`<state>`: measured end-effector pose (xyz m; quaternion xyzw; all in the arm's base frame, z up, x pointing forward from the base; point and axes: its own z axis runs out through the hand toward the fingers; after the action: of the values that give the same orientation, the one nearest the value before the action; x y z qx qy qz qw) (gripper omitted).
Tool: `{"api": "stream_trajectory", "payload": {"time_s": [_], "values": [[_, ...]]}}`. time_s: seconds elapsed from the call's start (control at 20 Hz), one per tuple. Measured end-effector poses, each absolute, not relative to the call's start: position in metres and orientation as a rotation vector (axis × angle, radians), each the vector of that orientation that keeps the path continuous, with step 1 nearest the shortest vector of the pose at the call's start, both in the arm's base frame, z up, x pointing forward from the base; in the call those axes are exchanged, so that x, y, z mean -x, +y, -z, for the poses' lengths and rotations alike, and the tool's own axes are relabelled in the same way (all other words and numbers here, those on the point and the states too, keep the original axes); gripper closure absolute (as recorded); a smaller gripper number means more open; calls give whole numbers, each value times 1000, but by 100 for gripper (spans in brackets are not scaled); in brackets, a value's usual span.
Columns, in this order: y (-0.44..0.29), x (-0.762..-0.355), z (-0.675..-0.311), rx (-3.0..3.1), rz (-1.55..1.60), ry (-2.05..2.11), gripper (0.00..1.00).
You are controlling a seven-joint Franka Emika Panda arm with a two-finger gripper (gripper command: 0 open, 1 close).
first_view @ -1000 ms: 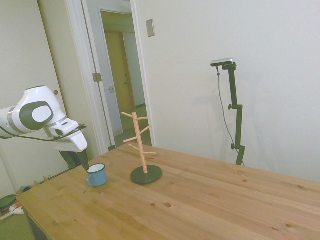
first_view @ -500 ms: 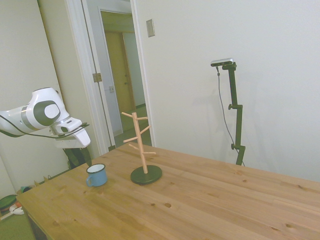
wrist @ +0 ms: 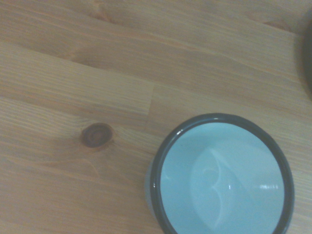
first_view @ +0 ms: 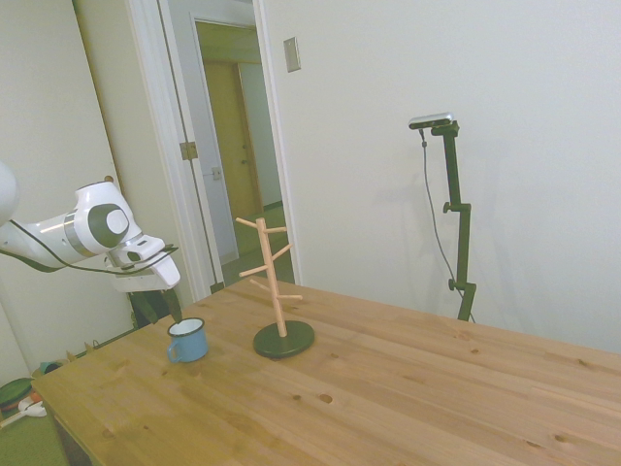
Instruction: Hang the mug
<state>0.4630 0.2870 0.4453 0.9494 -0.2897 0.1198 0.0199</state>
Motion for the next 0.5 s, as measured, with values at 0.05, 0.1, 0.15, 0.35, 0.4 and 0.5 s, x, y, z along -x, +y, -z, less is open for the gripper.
{"api": "stream_trajectory", "payload": {"time_s": [0.05, 0.1, 0.15, 0.35, 0.4, 0.5], "values": [[289, -465, -443, -2944, -371, -897, 0], [290, -466, -440, -2941, -368, -896, 0], [292, -468, -438, -2940, -364, -895, 0], [297, -474, -429, -2939, -355, -885, 0], [300, -475, -426, -2941, -353, -881, 0], [306, -477, -420, -2940, -356, -873, 0]]}}
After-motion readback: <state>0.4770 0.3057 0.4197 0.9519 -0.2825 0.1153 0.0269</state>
